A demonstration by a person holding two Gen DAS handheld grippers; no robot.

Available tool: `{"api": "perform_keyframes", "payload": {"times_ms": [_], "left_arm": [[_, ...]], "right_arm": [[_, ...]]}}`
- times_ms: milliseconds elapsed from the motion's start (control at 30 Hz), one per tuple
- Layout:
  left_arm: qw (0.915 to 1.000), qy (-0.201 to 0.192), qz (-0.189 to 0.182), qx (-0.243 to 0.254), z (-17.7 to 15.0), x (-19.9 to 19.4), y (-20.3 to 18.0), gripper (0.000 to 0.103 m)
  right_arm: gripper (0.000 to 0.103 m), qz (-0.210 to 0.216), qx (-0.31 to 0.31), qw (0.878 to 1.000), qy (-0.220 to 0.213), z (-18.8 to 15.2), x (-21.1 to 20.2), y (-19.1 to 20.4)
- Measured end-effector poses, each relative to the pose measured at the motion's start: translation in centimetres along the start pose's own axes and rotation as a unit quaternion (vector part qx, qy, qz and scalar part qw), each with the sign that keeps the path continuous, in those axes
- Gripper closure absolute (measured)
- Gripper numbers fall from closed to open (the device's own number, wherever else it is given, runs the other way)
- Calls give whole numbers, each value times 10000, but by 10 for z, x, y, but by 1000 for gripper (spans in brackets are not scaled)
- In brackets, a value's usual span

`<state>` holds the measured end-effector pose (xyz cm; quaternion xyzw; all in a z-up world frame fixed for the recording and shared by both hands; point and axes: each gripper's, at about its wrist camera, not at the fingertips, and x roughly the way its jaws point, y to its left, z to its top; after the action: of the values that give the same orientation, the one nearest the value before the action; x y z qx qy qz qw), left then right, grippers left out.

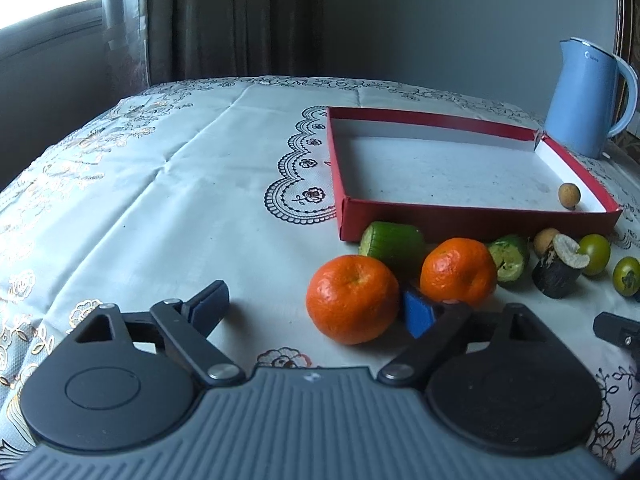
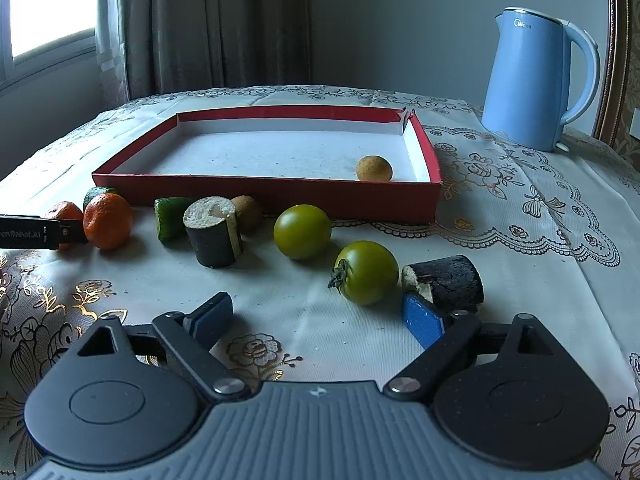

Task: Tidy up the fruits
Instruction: 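Move the left gripper to the mandarin orange and close on it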

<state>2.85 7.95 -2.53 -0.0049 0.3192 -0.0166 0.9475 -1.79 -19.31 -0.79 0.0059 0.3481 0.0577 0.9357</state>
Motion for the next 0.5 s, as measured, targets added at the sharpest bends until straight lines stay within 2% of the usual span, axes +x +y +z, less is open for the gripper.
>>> {"api": "perform_keyframes", "payload": {"times_ms": [100,300,500], "left_arm": [[10000,-18,-38,21,-1,-2,0,20],[9997,-58,-176,168,-2,-6,-6,37],[9994,-49,-285,183,-2,-7,-7,48]], "right_arm": [[11,0,1,10000,0,0,0,0],[10,-2,1,10000,0,0,0,0],[10,-2,2,10000,0,0,1,0]]}}
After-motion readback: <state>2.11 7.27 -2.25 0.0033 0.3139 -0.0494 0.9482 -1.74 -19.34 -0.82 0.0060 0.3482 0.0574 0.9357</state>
